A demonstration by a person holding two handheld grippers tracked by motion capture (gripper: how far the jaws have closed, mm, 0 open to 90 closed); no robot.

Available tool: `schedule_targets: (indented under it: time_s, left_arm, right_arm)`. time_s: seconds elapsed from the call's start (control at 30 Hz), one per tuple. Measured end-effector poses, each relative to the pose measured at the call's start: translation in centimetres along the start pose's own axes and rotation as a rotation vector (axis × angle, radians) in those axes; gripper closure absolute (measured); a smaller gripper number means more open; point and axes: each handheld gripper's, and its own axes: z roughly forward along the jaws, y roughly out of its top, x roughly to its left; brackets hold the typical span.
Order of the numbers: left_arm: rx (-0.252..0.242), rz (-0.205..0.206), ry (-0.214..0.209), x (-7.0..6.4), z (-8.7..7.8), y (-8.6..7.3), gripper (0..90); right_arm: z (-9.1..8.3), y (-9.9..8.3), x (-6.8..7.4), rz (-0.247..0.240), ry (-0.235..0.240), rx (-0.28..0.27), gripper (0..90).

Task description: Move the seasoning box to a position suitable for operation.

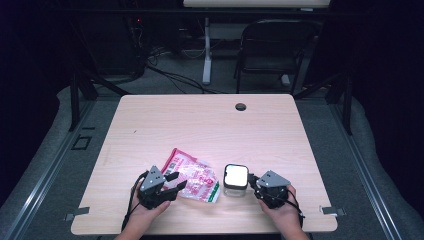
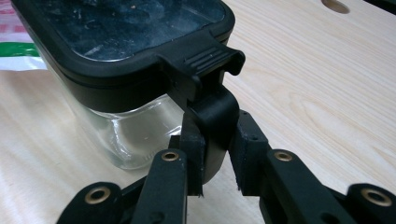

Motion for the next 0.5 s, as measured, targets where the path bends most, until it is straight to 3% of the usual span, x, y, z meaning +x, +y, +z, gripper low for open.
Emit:
schedule_targets:
  time_s: [0.3,0.5]
  left_arm:
    - [-0.007,0.003,-0.004,-0.22,0.19,0.04,55.1]
    - [-0.001,0.003,-0.004,-0.20,0.14,0.06,55.1]
  right_arm:
    - [-0.32,0.17,1.08,-0.049,0.066,-0.011,76.6]
    - [-0.56,0.01,1.09,-0.036,0.093,-0.012,76.7]
